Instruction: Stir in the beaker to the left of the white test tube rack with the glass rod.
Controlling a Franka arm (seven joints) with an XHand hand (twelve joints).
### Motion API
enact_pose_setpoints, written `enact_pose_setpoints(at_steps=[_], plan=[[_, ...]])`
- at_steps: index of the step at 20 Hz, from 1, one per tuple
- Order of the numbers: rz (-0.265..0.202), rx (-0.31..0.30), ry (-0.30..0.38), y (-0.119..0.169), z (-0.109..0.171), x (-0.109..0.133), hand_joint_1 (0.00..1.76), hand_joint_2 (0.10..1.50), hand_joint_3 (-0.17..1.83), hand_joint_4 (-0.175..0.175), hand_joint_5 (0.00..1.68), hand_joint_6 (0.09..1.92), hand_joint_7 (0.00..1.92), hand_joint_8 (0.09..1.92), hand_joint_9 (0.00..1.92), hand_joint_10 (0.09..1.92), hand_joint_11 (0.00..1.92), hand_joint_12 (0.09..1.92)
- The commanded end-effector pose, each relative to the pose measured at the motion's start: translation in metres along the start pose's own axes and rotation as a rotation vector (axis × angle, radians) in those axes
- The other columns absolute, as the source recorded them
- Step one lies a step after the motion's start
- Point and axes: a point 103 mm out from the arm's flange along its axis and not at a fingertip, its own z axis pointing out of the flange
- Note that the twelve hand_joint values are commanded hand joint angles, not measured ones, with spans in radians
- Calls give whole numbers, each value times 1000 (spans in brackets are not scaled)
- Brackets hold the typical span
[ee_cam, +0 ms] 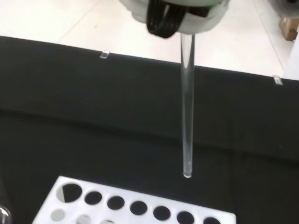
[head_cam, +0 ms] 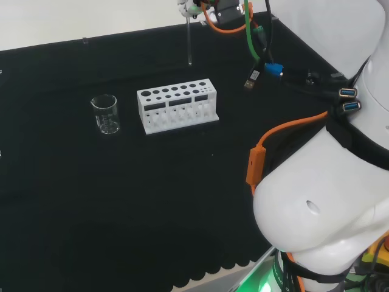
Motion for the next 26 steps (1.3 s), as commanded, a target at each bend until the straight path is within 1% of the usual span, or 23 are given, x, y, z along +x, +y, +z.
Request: enact_pose_setpoints(at_steps=[1,5,8,10,11,15,17,18,19,20,22,26], plan=[[-37,-16,22,1,-13,20,1312,812,433,-175,1067,710,1310,766,1867,122,1645,511],[-40,-34,50,-3,-31,38,1313,809,439,-175,1067,711,1311,765,1867,123,1644,513],[-38,-43,50,-3,-41,43,1313,807,442,-175,1067,712,1312,765,1867,123,1644,514],[-40,-52,65,-4,-44,44,1313,806,445,-175,1068,712,1312,765,1867,124,1643,515],[-46,-51,36,-3,-50,49,1313,805,446,-175,1068,712,1312,765,1867,124,1643,516],[-68,-57,29,-2,-60,64,1313,803,450,-175,1068,713,1312,765,1867,124,1643,517],[-69,-52,86,1,-64,72,1313,802,452,-175,1068,714,1313,765,1867,125,1642,518],[-72,-55,85,1,-64,75,1313,802,453,-175,1068,714,1313,765,1867,125,1642,519],[-73,-60,106,2,-66,73,1313,801,454,-175,1068,715,1313,765,1867,125,1642,519],[-71,-64,111,1,-67,73,1313,800,455,-175,1068,715,1313,765,1867,125,1642,520],[-75,-62,98,2,-70,74,1313,799,457,-175,1068,716,1313,765,1866,126,1642,521],[-96,-68,83,6,-76,87,1313,797,461,-175,1068,717,1313,766,1866,126,1641,522]])
